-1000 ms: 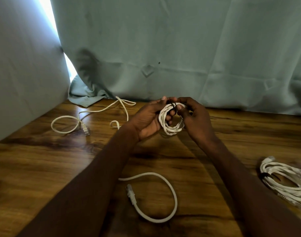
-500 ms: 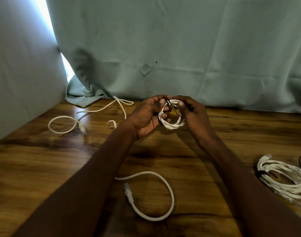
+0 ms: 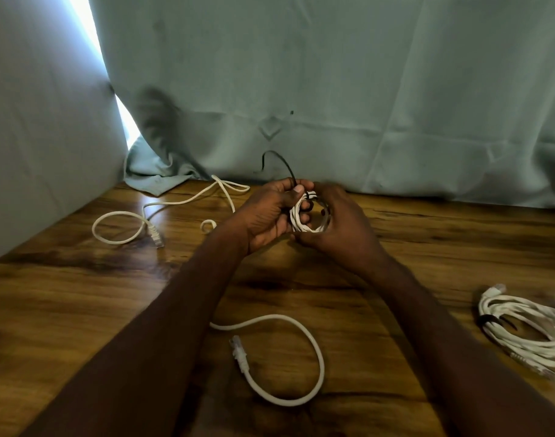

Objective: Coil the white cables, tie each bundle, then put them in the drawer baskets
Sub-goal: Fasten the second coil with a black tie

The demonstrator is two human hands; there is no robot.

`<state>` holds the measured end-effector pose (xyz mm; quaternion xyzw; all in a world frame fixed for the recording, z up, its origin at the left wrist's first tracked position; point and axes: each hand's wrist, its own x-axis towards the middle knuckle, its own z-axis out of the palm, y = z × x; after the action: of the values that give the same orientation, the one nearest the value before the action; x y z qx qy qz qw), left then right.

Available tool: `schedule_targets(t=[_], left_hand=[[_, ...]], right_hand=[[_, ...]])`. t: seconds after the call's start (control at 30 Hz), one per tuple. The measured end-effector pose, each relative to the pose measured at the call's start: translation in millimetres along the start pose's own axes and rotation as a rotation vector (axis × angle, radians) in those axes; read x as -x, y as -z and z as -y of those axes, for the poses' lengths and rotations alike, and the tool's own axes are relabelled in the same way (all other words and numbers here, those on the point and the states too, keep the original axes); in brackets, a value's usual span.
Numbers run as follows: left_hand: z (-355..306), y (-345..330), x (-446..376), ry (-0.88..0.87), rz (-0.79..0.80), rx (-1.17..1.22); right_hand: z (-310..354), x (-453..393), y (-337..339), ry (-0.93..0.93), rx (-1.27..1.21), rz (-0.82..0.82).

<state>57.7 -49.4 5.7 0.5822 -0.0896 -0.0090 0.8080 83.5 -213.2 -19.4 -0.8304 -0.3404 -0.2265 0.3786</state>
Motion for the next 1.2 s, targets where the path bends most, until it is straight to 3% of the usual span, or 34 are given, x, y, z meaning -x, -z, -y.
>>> schedule_targets(t=[0.23, 0.47, 0.77, 0.97, 1.1, 1.2], left_hand=[[2, -2, 1, -0.006, -0.001, 0.056], [7, -7, -3, 0.016, -0.104, 0.071], [-3, -8, 2, 0.004, -0.014, -0.135], [-1, -12, -4, -0.062, -0.132, -0.168], [9, -9, -5, -0.114, -0.186, -0.481], [11, -9, -2, -0.168, -0.166, -0.599]], right_hand=[[-2, -2, -3, -0.012, 0.0, 0.0], [-9, 0, -8, -0.025, -0.066, 0.032], [-5, 1, -4, 0.002, -0.02, -0.038], [-5, -1, -6, 0.015, -0.006, 0.033], [-5, -1, -4, -0.162, -0.268, 0.247], [0, -5, 6, -0.247, -0.455, 0.225]])
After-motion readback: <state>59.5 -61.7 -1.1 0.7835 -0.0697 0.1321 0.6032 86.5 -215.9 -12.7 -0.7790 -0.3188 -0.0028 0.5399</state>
